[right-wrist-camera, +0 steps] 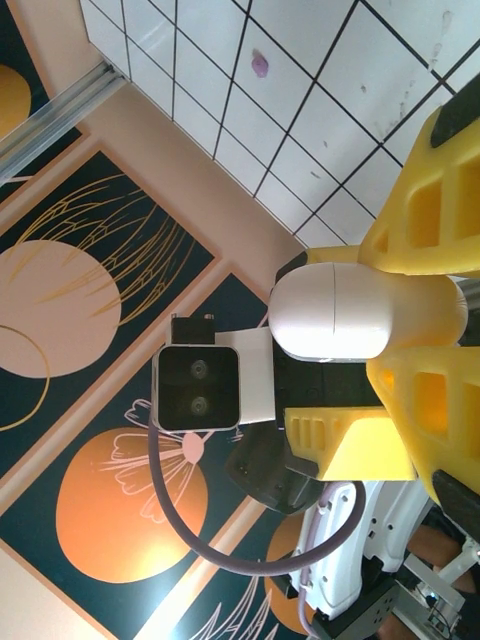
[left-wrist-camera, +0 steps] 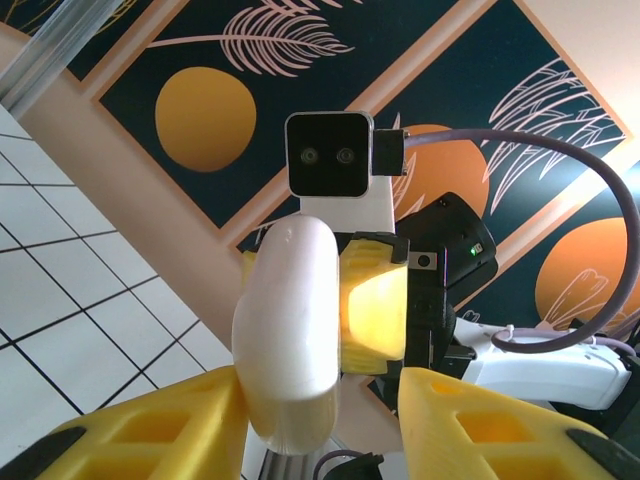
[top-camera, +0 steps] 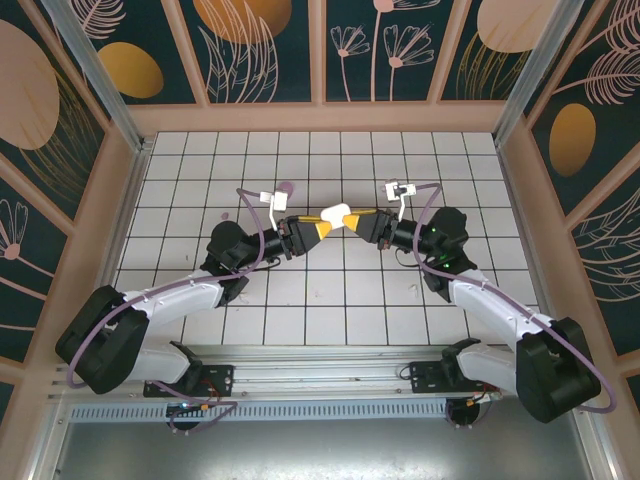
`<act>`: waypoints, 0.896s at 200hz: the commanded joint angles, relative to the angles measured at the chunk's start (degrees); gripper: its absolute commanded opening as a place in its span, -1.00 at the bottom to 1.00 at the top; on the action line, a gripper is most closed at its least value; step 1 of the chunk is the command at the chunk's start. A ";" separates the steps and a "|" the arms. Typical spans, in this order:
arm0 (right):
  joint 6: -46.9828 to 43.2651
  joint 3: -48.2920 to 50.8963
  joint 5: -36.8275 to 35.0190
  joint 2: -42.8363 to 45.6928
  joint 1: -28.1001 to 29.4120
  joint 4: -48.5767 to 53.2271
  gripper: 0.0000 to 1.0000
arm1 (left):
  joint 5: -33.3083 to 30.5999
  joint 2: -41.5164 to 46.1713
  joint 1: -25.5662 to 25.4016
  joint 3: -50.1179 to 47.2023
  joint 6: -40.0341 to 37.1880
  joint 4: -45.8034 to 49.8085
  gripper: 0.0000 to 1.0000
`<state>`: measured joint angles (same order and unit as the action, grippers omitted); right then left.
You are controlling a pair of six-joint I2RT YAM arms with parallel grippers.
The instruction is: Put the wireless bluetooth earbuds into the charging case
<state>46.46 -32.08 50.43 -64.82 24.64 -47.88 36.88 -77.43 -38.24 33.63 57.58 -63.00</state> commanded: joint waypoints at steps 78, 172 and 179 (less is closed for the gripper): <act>-2.78 -1.01 -0.42 -0.49 2.71 -0.31 -0.79 | 3.70 0.13 0.10 0.91 0.61 -6.57 -0.43; -6.89 -2.05 -3.34 0.73 3.57 6.90 -0.58 | 2.85 3.55 0.14 2.22 -7.97 6.99 -0.86; -8.05 -2.62 -4.58 1.36 3.60 9.59 -0.47 | 1.76 4.60 0.13 3.07 -10.75 11.83 -0.88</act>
<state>42.44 -32.77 48.31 -64.69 27.00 -46.13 38.13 -76.60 -37.08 33.67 55.35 -60.23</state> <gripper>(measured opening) 0.215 0.098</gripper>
